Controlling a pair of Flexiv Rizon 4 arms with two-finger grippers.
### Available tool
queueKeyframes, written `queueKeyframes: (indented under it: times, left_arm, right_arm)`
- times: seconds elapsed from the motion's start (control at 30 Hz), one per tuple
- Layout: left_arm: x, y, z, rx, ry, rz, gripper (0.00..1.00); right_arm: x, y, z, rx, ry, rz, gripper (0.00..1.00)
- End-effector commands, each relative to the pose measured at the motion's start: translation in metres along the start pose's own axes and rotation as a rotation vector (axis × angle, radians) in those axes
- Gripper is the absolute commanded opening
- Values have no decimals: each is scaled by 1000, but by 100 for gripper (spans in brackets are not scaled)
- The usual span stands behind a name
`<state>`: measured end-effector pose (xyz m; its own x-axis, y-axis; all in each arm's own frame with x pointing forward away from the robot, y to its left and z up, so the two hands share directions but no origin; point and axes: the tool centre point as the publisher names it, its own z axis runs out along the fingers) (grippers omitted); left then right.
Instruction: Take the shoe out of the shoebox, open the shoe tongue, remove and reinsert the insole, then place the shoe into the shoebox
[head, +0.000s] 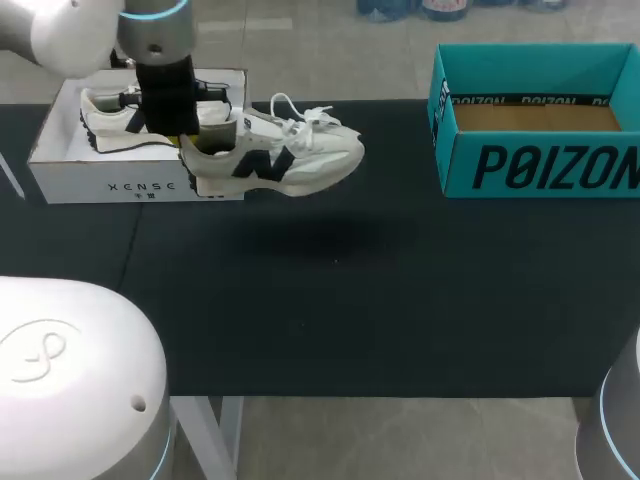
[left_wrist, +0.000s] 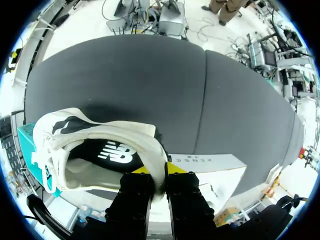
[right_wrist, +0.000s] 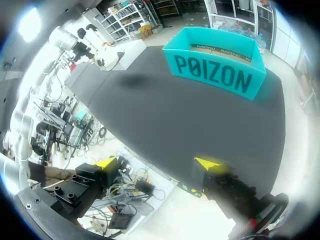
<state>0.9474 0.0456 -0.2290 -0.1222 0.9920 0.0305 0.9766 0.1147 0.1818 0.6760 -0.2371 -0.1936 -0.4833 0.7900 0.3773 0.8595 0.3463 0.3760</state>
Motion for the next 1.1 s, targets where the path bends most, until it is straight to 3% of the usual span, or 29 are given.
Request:
queueKeyframes:
  times: [0.03,0.33,0.63,0.9,1.1]
  left_arm:
    - [-39,-25,7,-64,31,8,0]
    - [-104,-71,19,-39,20,66,0]
    - [-158,-102,44,-12,19,100,0]
    - [-189,-124,68,19,25,106,0]
    - [-199,-133,81,35,37,107,0]
  right_arm:
    - [1,-1,0,0,-3,0,100]
    - [1,-1,0,0,-3,0,100]
    - [1,-1,0,0,-3,0,100]
    - [1,-1,0,0,-3,0,100]
    - [1,-1,0,0,-3,0,100]
